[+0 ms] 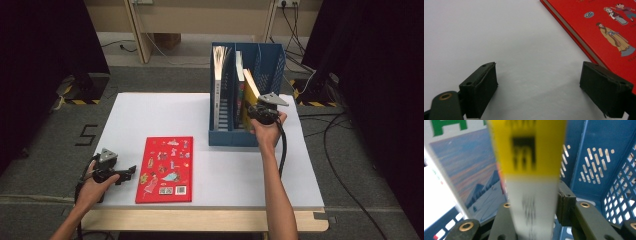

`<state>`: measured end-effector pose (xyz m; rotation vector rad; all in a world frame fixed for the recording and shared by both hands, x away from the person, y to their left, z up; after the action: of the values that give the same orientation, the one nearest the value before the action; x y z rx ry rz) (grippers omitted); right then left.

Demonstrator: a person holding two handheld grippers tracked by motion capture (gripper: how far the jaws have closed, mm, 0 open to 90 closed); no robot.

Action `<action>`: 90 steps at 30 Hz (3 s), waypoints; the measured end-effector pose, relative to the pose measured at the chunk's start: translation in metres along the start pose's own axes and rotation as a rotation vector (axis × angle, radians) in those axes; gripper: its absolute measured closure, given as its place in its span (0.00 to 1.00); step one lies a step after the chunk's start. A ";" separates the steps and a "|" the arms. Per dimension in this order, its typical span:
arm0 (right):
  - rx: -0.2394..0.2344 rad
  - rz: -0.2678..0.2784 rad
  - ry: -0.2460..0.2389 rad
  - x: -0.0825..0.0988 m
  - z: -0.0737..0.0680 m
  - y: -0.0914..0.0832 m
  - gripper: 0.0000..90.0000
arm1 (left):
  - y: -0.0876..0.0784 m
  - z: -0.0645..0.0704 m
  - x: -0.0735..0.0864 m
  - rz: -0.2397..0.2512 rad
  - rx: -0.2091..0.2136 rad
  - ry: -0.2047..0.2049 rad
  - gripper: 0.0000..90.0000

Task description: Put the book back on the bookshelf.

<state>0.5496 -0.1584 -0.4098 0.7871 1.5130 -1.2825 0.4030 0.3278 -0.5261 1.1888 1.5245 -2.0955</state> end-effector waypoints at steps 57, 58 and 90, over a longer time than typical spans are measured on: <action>0.023 -0.140 -0.082 0.028 0.005 0.017 0.84 | 0.000 0.000 0.000 -0.001 0.000 -0.001 0.15; 0.026 -0.142 -0.087 0.027 0.005 0.018 0.84 | 0.000 0.000 0.000 -0.001 0.000 -0.001 0.15; -0.010 -0.053 -0.096 0.005 -0.013 0.015 0.82 | 0.000 0.000 0.000 -0.001 0.001 -0.001 0.15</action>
<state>0.5585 -0.1432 -0.4205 0.6742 1.4707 -1.3320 0.4033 0.3279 -0.5261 1.1871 1.5241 -2.0981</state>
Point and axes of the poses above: each handheld gripper's, and its own axes: y roughly forward along the jaws, x roughly out of its underside, z roughly to its right, the point moved 3 cm from there along y, roughly forward along the jaws, and after that the axes turned 8 degrees about x, right-handed, at the moved point
